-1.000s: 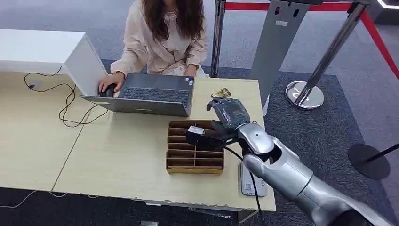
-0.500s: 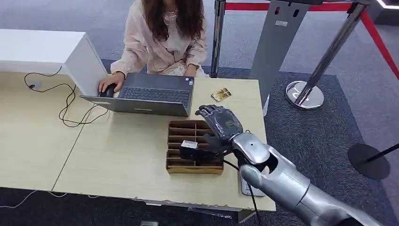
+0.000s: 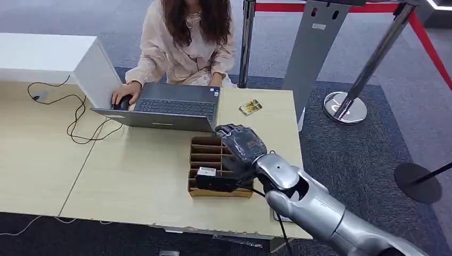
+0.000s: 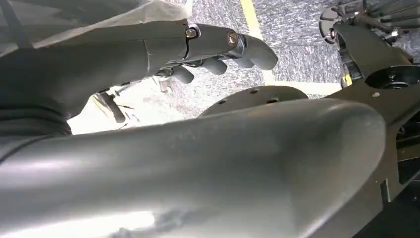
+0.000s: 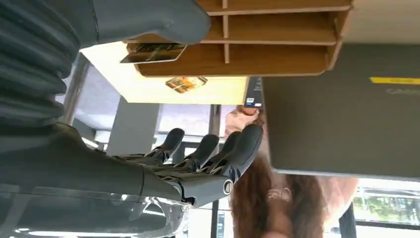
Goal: Pass the card to the sensor for recognition and then transmit it.
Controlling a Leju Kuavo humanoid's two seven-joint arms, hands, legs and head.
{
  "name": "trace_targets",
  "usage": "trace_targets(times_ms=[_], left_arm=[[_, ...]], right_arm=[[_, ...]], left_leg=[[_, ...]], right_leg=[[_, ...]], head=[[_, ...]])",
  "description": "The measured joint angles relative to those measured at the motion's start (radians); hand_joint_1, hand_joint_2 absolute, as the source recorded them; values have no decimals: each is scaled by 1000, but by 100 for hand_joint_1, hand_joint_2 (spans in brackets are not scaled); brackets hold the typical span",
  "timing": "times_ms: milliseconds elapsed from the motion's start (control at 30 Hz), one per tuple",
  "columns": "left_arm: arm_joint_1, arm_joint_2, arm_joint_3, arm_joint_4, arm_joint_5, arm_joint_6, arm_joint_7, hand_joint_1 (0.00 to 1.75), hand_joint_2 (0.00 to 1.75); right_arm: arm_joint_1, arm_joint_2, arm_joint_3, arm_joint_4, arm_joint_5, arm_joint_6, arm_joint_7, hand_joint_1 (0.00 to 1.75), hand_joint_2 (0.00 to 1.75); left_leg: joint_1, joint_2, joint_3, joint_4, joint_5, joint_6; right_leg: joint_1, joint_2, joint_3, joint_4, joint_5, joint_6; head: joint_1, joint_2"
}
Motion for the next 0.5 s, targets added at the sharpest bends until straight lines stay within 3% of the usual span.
trace_targets(times_ms=[500], left_arm=[[-10,0,0,0,-3,5,6,0,0]], right_arm=[[-3,45,30,48,-13,4,-26,61,175]], left_leg=[[0,0,0,0,0,0]], right_leg=[[0,0,0,0,0,0]], head=[[0,0]])
